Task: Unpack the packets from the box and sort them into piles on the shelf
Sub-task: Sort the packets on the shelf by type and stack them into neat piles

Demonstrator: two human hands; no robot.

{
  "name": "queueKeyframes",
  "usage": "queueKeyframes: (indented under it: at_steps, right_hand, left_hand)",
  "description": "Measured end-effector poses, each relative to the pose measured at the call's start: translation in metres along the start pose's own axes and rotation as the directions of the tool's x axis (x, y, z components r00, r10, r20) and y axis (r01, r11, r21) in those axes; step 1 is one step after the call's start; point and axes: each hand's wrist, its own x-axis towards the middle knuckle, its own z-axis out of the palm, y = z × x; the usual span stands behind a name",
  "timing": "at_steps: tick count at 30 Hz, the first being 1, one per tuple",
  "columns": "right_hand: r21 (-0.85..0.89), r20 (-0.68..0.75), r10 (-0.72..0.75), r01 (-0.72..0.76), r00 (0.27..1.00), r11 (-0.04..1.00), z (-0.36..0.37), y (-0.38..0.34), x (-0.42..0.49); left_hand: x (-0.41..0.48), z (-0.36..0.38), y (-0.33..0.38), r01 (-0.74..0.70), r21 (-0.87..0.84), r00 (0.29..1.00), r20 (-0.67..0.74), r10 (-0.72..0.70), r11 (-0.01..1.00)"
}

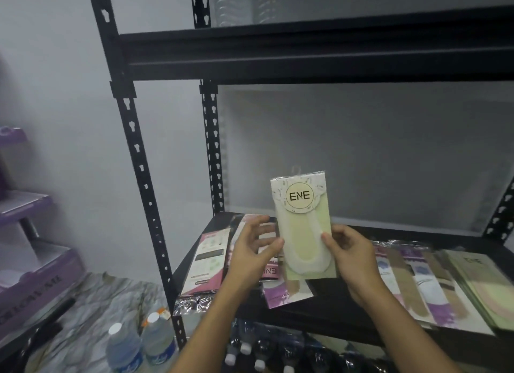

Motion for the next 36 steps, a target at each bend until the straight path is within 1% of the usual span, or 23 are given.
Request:
queueKeyframes:
  at_steps: [2,4,9,12,14,16,20,24,28,32,36]
  right_hand:
    - [0.061,-0.009,0.04,-0.04,0.999,0.997,-0.006,0.0,-0.005]
    - [0.092,-0.016,0.075,-0.073,0.997,0.993,-0.013,0.001,-0.01]
    - [0.104,-0.053,0.133,-0.127,0.99,0.986,-0.038,0.007,-0.023]
    - [0.085,-0.06,0.147,-0.142,0.987,0.986,-0.058,0.008,-0.027]
    - [0.041,-0.069,0.14,-0.138,0.988,0.99,-0.073,0.01,-0.028]
    - [-0.01,-0.101,0.142,-0.143,0.985,0.99,-0.09,0.015,-0.027]
    - [-0.062,-0.223,0.144,-0.161,0.964,0.985,-0.131,0.025,-0.026]
    - [-0.126,-0.363,0.134,-0.191,0.922,0.973,-0.179,0.037,-0.023]
    - [-0.187,-0.474,0.14,-0.255,0.869,0.949,-0.234,0.052,-0.015]
    - [-0.293,-0.528,0.145,-0.339,0.837,0.894,-0.29,0.069,-0.002]
    - [-0.407,-0.516,0.136,-0.382,0.846,0.83,-0.328,0.087,0.016]
  left_hand:
    - [-0.002,0.016,-0.001,0.012,-0.037,1.0,0.009,-0.011,0.999]
    - [-0.005,0.03,-0.004,0.009,-0.019,1.0,-0.022,-0.009,1.0]
    - [-0.014,0.06,-0.013,0.06,-0.047,0.997,-0.053,-0.062,0.997]
    - [-0.017,0.077,-0.015,0.086,-0.063,0.995,-0.046,-0.089,0.994]
    - [-0.018,0.09,-0.014,0.114,-0.063,0.993,-0.023,-0.115,0.992]
    - [-0.017,0.107,-0.015,0.134,-0.027,0.991,0.008,-0.134,0.991]
    - [-0.015,0.156,-0.019,0.131,0.075,0.99,0.032,-0.134,0.989]
    - [-0.012,0.214,-0.028,0.143,0.136,0.988,0.041,-0.15,0.98]
    - [-0.007,0.277,-0.038,0.163,0.21,0.972,0.133,-0.193,0.964]
    - [-0.001,0.337,-0.051,0.211,0.308,0.93,0.229,-0.287,0.928]
    - [0.009,0.379,-0.063,0.23,0.393,0.902,0.257,-0.346,0.891]
